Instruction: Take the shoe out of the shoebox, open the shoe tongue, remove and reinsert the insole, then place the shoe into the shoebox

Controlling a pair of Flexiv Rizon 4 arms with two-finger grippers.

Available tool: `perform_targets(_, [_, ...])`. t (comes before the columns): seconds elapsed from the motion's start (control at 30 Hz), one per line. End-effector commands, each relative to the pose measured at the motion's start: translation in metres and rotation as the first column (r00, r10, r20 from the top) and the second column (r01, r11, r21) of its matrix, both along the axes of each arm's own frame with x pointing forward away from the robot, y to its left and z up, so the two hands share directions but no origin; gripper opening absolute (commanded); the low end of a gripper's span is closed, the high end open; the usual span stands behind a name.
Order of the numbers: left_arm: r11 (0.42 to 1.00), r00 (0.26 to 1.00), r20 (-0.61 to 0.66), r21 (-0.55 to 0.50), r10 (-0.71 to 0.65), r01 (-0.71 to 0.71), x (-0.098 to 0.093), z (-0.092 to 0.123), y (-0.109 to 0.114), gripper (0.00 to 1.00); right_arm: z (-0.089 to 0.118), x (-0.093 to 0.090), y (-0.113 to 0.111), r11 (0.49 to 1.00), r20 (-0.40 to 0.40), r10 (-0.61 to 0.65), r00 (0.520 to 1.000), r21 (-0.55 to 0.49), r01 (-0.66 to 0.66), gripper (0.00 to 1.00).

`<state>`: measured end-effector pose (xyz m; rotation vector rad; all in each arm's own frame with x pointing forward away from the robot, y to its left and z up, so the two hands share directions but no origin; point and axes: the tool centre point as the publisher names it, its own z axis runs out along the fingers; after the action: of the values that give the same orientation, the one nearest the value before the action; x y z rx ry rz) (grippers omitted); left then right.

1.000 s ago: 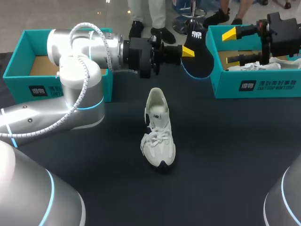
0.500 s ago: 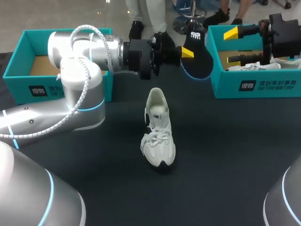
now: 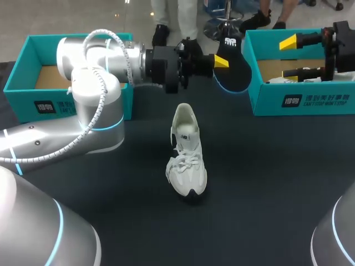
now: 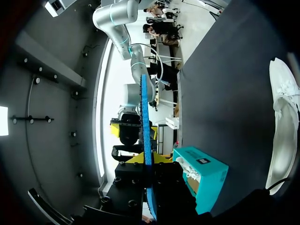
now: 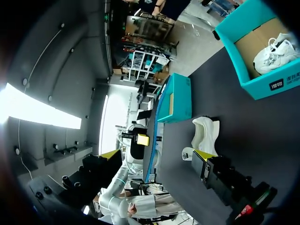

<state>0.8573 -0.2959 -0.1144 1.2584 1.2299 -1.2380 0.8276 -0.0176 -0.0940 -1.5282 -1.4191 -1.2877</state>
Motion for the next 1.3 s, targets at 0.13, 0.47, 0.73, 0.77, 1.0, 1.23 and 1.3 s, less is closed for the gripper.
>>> perform_targets(0.13, [1.0, 1.0, 0.001, 0.002, 0.001, -0.001, 0.0, 0.0, -0.002, 0.0, -0.002, -0.004, -0.001, 0.999, 0.011, -0.03, 0.999, 0.019, 0.03, 1.0])
perform_targets(0.47, [1.0, 1.0, 0.001, 0.002, 0.001, -0.001, 0.0, 0.0, -0.002, 0.0, -0.002, -0.004, -0.001, 0.999, 0.011, -0.03, 0.999, 0.019, 0.03, 1.0])
perform_targets(0.73, [1.0, 1.0, 0.001, 0.002, 0.001, -0.001, 0.0, 0.0, -0.002, 0.0, -0.002, -0.004, -0.001, 0.999, 0.011, -0.03, 0.999, 0.019, 0.03, 1.0])
perform_targets(0.77, [1.0, 1.0, 0.001, 0.002, 0.001, -0.001, 0.0, 0.0, -0.002, 0.0, -0.002, -0.004, -0.001, 0.999, 0.011, -0.03, 0.999, 0.019, 0.03, 1.0])
perform_targets(1.0, [1.0, 0.986, -0.168, 0.0, 0.013, -0.013, -0.003, 0.01, 0.002, 0.0, -0.002, -0.004, -0.001, 0.999, 0.011, -0.03, 0.999, 0.019, 0.03, 1.0])
perform_targets(1.23, [0.994, 0.878, -0.474, 0.111, 0.061, -0.009, -0.004, 0.015, 0.01, 0.0, -0.002, -0.004, -0.001, 0.999, 0.011, -0.03, 0.999, 0.019, 0.03, 1.0])
perform_targets(1.3, [0.991, 0.835, -0.543, 0.133, 0.082, -0.011, -0.005, 0.014, 0.012, 0.0, -0.002, -0.004, -0.001, 0.999, 0.011, -0.03, 0.999, 0.019, 0.03, 1.0])
